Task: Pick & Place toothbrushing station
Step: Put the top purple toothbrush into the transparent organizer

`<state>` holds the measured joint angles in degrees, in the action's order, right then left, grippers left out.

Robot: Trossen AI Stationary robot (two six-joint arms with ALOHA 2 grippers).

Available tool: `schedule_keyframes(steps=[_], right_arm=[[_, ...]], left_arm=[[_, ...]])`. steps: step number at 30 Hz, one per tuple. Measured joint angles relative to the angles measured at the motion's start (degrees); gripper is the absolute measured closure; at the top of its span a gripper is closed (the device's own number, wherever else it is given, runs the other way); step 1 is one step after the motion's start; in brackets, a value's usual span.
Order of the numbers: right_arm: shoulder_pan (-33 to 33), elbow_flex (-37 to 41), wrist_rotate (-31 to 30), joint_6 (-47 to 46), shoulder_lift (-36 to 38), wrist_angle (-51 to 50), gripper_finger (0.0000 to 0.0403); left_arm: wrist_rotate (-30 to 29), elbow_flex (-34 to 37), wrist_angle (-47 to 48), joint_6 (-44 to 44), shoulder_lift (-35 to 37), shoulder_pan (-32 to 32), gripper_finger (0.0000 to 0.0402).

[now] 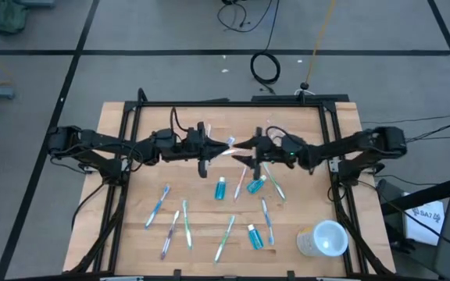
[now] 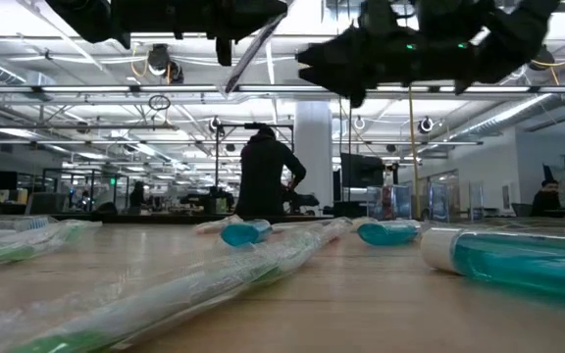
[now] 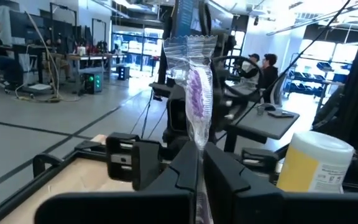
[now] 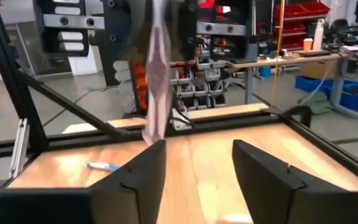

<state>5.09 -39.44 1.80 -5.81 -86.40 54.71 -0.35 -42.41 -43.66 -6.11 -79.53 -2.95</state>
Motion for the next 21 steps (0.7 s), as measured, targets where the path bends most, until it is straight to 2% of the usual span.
schedule_keyframes(steps=[5,9,12,14,18,21], right_arm=[[-0.65,-4.15,0.0,0.07,-4.55,0.72,0.0174],[-0.71,-5.47,0.56,-1.14,-5.62,4.43,0.016],[-0.69,-6.06,4.68,-2.52,-6.07,8.8,0.0159],[-0.74,-6.77,5.11,-2.68,-6.34,10.19,0.0161],[-0.23,-8.04,4.03,-2.39,-6.4,8.7,0.0168],[0.6,-8.94,7.34,-2.12,-6.4,7.28,0.0175]], left_arm=[[-0.17,0.0,-0.13,1.34,0.0,0.05,0.0397],[-1.57,0.0,-0.22,1.94,-0.01,0.07,0.0389],[-3.31,0.0,-0.2,3.46,0.0,0.04,0.0393],[-3.32,0.0,-0.41,4.34,0.0,0.03,0.0397],[-2.85,0.0,-0.6,4.96,0.0,0.06,0.0388],[-2.75,0.0,-0.6,5.97,0.0,0.03,0.0388]])
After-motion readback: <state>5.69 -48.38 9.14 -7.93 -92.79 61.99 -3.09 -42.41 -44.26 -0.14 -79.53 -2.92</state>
